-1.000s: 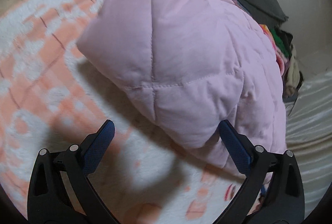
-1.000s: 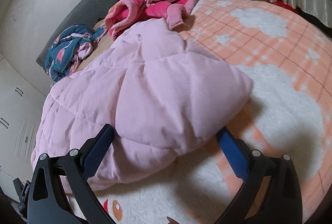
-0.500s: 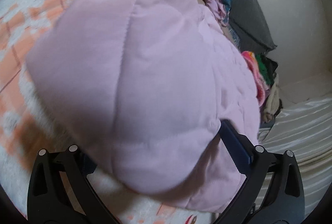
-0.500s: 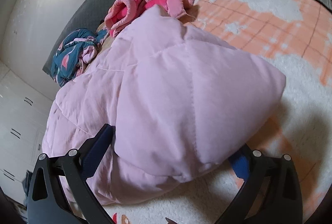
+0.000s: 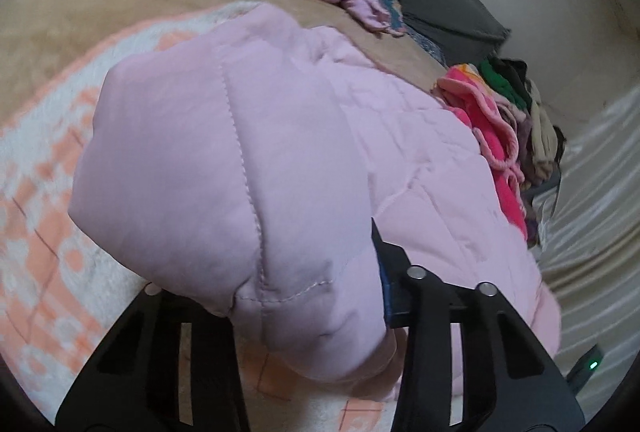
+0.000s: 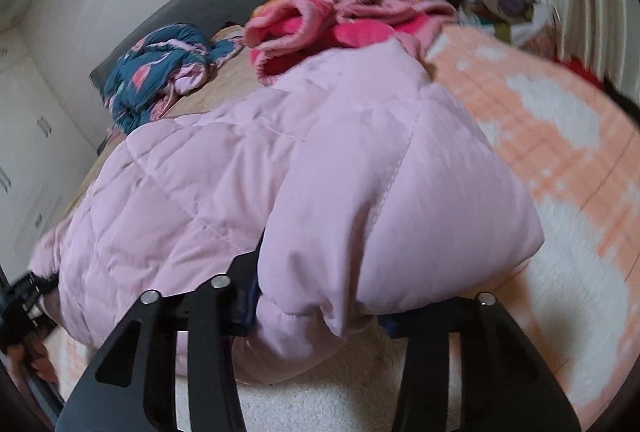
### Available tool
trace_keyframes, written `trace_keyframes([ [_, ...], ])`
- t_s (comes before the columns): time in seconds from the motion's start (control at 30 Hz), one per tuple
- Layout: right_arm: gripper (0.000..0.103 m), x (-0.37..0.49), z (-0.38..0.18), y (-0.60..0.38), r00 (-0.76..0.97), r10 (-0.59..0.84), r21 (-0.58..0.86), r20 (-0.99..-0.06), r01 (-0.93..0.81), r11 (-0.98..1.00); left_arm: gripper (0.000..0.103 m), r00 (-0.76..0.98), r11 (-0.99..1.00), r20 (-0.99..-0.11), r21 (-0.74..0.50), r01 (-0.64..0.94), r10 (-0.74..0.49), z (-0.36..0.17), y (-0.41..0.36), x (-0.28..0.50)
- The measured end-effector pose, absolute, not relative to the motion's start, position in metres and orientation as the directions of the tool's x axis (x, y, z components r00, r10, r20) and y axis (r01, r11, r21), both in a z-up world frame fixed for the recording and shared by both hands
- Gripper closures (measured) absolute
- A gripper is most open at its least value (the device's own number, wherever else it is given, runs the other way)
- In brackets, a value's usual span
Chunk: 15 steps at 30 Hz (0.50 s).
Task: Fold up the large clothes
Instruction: 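Lift the jacket edge with both grippers and fold it over the bundle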
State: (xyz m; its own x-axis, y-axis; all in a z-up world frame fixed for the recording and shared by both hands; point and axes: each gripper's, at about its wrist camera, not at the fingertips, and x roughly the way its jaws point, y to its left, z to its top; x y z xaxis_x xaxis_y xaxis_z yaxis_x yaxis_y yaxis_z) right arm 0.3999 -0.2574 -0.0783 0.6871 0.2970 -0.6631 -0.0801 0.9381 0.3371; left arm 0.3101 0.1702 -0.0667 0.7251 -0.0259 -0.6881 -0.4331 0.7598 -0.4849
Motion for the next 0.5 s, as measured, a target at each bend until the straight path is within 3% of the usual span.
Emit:
trace_keyframes([
  [0.5, 0.071, 0.339, -0.007, -0.239, 0.768, 0.296, 0.145, -0.568, -0.261, 0.954, 0.080, 0.762, 0.909, -0.646, -0.292, -0.298, 0.042, -0.009, 0.141, 0.280],
])
